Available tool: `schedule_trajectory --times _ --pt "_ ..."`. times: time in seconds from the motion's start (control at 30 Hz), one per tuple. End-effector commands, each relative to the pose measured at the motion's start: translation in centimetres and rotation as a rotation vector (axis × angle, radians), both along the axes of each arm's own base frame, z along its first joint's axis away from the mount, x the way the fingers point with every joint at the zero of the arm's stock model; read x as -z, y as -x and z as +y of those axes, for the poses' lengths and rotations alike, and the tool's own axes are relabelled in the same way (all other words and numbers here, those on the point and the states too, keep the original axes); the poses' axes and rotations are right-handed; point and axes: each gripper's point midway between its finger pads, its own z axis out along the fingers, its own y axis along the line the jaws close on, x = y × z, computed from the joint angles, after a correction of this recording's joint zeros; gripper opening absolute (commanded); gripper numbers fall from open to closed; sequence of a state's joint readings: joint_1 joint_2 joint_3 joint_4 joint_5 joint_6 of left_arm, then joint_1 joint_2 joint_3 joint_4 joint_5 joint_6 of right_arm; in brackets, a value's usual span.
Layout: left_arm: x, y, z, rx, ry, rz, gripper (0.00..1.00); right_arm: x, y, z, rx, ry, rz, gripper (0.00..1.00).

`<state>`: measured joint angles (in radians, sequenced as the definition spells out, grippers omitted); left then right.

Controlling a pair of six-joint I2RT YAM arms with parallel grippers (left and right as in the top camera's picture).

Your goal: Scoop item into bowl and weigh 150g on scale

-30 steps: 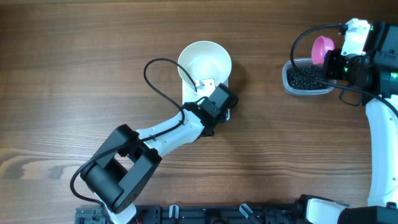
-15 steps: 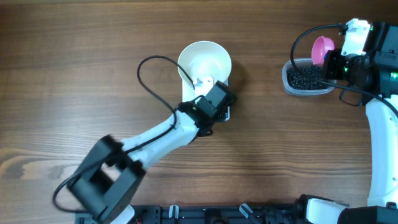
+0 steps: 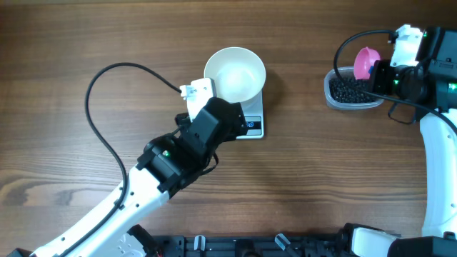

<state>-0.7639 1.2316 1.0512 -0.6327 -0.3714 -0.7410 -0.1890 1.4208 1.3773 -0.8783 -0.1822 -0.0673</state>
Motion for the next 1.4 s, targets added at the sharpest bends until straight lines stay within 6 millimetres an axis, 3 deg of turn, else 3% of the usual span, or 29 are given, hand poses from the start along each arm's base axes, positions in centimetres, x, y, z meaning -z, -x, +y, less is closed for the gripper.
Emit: schedule_trajectory --times 0.0,0.07,0.13,0.2,0.33,0.43,0.6,0.73,0.93,1.13,1.33,1.37 --pt "0.6 0.4 1.6 -0.032 -0.066 0.017 1.00 -1.4 -0.1 1.3 -0.033 -0.069 -0.039 0.04" --pt "1.6 1.4 1.6 -0.006 -0.072 0.077 1.00 -1.6 0.0 2.0 -0.060 -0.104 -0.043 0.04" --pt "1.4 1.2 1.7 -0.015 -0.063 0.070 1.00 -1.7 -0.1 2.3 -0.071 -0.116 -0.047 0.04" --pt "1.6 1.4 3.1 -0.040 -0.063 0.104 1.00 -1.6 -0.1 2.3 -0.065 -0.122 -0.045 0.04" --pt "1.8 1.1 7.6 -0.060 -0.042 0.188 1.00 -1.7 0.0 2.7 -0.046 -0.169 -0.042 0.04" --pt "1.2 -0.6 10.3 -0.063 -0.008 0.170 1.00 -1.9 -0.1 2.9 -0.055 -0.177 -0.048 0.04" --pt "0.4 -2.8 16.7 -0.173 -0.041 0.113 1.00 -1.8 -0.1 2.9 -0.056 -0.175 -0.047 0.04" --pt "0.5 -2.8 19.3 -0.229 -0.063 0.114 1.00 -1.5 0.3 3.0 -0.069 -0.169 -0.026 0.04" --pt "1.6 -1.5 19.7 -0.244 -0.068 0.185 1.00 -1.4 1.5 5.2 -0.135 -0.283 0.015 0.04" --pt "0.4 -2.9 20.6 -0.277 -0.096 0.107 1.00 -2.1 0.8 5.2 -0.153 -0.274 -0.030 0.04" --pt "0.7 -2.5 18.8 -0.193 -0.038 0.132 1.00 -3.2 -0.7 4.9 -0.138 -0.274 -0.104 0.04" --pt "0.6 -2.4 17.8 -0.093 -0.047 0.127 1.00 -3.6 -1.1 4.8 -0.134 -0.276 -0.124 0.04"
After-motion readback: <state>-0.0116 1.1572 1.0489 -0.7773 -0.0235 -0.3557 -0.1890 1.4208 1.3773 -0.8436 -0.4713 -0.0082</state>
